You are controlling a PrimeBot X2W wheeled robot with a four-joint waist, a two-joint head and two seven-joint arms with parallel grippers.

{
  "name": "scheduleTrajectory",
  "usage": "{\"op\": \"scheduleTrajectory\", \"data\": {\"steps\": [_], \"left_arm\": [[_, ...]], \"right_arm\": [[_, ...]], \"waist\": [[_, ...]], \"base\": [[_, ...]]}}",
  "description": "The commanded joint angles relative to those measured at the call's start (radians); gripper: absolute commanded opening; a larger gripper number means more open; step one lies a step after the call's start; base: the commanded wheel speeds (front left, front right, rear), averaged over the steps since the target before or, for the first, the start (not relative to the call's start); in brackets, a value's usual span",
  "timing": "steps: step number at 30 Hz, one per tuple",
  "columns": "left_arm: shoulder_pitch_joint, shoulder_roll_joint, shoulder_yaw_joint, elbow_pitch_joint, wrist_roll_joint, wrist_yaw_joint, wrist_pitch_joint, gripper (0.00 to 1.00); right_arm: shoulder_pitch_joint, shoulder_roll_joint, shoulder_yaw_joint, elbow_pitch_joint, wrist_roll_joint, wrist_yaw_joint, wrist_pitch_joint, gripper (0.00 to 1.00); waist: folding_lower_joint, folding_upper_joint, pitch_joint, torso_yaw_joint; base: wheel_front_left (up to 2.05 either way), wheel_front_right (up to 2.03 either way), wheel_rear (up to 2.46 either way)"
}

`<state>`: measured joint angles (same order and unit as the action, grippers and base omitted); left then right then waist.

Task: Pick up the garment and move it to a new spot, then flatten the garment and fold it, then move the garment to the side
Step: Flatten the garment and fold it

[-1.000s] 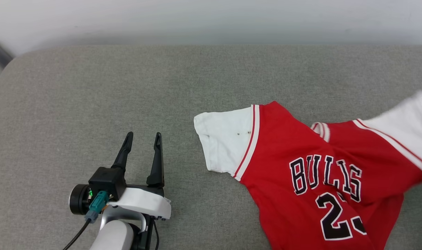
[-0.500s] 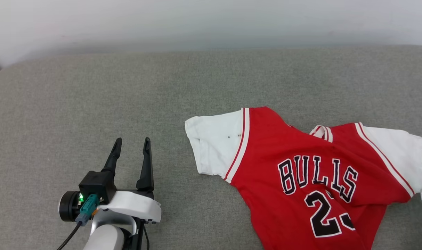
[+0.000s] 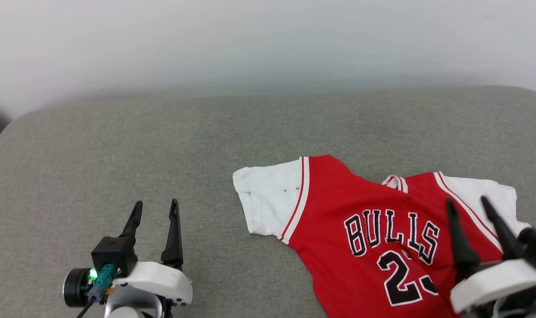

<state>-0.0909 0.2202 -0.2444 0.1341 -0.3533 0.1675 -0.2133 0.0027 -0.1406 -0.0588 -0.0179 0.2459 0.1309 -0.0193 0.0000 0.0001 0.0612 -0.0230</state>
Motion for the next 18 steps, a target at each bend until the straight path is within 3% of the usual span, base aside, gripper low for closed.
{"op": "scheduleTrajectory", "data": {"steps": [1,10,14,18], "left_arm": [[0.011,0.006,0.003,-0.001,-0.001,0.002,0.004,1.00],[0.026,0.043,0.006,-0.016,-0.001,0.013,0.048,1.00],[-0.056,0.058,-0.026,-0.016,0.008,-0.022,0.111,1.00],[-0.211,0.082,-0.073,0.011,0.000,-0.101,0.238,1.00]], "right_arm": [[0.024,0.011,0.004,-0.014,-0.010,0.000,0.004,1.00],[0.125,0.069,0.056,-0.131,-0.030,0.000,0.044,1.00],[0.106,0.073,0.057,-0.158,-0.042,0.000,0.055,1.00],[0.070,0.075,0.053,-0.181,-0.044,0.000,0.061,1.00]], "waist": [[0.0000,-0.0001,-0.010,-0.006],[0.0000,-0.0001,-0.017,-0.044],[0.0000,-0.0001,0.012,-0.056],[0.0000,-0.0001,0.066,-0.073]], "base": [[0.00,0.00,0.00],[0.00,0.00,0.00],[0.00,0.00,0.00],[0.00,0.00,0.00]]}}
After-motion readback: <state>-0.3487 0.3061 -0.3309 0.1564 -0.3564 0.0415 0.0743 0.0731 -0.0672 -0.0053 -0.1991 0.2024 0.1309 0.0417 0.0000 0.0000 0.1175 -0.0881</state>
